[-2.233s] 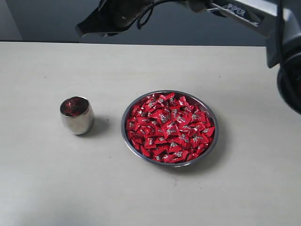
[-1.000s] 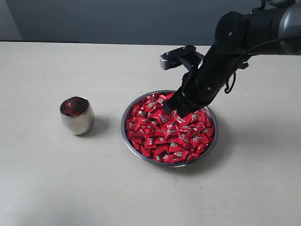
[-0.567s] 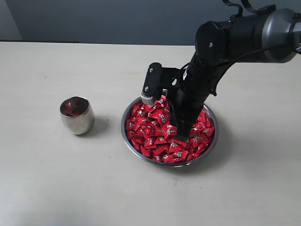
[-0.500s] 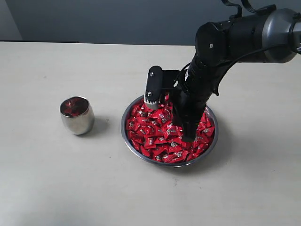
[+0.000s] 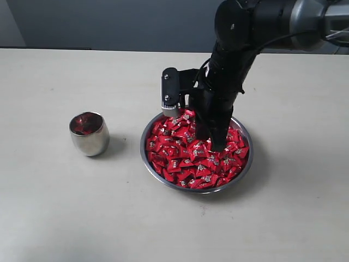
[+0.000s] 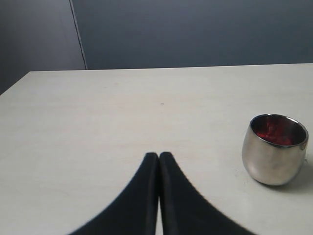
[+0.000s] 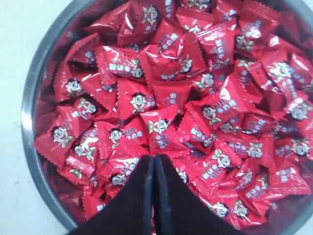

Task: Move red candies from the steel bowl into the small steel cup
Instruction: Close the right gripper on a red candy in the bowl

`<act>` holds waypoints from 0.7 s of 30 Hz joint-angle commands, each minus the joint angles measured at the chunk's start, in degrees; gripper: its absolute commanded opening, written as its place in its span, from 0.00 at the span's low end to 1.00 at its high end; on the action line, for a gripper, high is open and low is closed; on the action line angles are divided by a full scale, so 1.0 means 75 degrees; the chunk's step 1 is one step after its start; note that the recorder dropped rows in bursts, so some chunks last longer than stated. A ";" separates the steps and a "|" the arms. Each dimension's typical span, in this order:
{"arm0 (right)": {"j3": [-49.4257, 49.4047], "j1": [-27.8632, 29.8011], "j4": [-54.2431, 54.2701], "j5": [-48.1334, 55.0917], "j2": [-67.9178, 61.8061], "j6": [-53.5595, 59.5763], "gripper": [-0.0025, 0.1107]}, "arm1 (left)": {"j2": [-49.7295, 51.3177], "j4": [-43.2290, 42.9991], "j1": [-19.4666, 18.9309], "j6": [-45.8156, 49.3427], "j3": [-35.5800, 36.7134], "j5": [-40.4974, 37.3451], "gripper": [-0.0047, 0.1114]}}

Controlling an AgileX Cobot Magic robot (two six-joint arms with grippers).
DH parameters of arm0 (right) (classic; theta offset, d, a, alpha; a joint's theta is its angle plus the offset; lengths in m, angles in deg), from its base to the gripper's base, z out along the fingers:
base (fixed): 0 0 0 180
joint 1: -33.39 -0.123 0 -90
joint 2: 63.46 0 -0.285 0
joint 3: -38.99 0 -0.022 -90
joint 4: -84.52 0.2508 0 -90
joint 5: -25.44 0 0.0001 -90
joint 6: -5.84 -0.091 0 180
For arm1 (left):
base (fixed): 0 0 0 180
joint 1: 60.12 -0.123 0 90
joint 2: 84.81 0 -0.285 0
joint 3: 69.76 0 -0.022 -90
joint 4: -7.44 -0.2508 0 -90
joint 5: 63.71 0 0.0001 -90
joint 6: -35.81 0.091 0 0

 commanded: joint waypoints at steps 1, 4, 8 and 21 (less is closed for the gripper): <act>0.0521 0.0008 0.0053 0.0724 -0.0636 0.0061 0.02 | -0.0034 -0.0009 -0.0006 -0.0020 0.0029 0.0014 0.04; 0.0638 0.0008 -0.0061 0.0808 -0.0811 0.0061 0.02 | -0.0034 -0.0009 -0.0006 -0.0020 0.0029 0.0014 0.04; 0.0637 0.0008 0.0015 0.0382 -0.0811 -0.0151 0.02 | -0.0034 -0.0009 -0.0006 -0.0020 0.0029 0.0014 0.04; 0.0637 -0.0351 -0.0487 0.0093 -0.0842 -0.0368 0.34 | -0.0034 -0.0009 -0.0006 -0.0020 0.0029 0.0014 0.04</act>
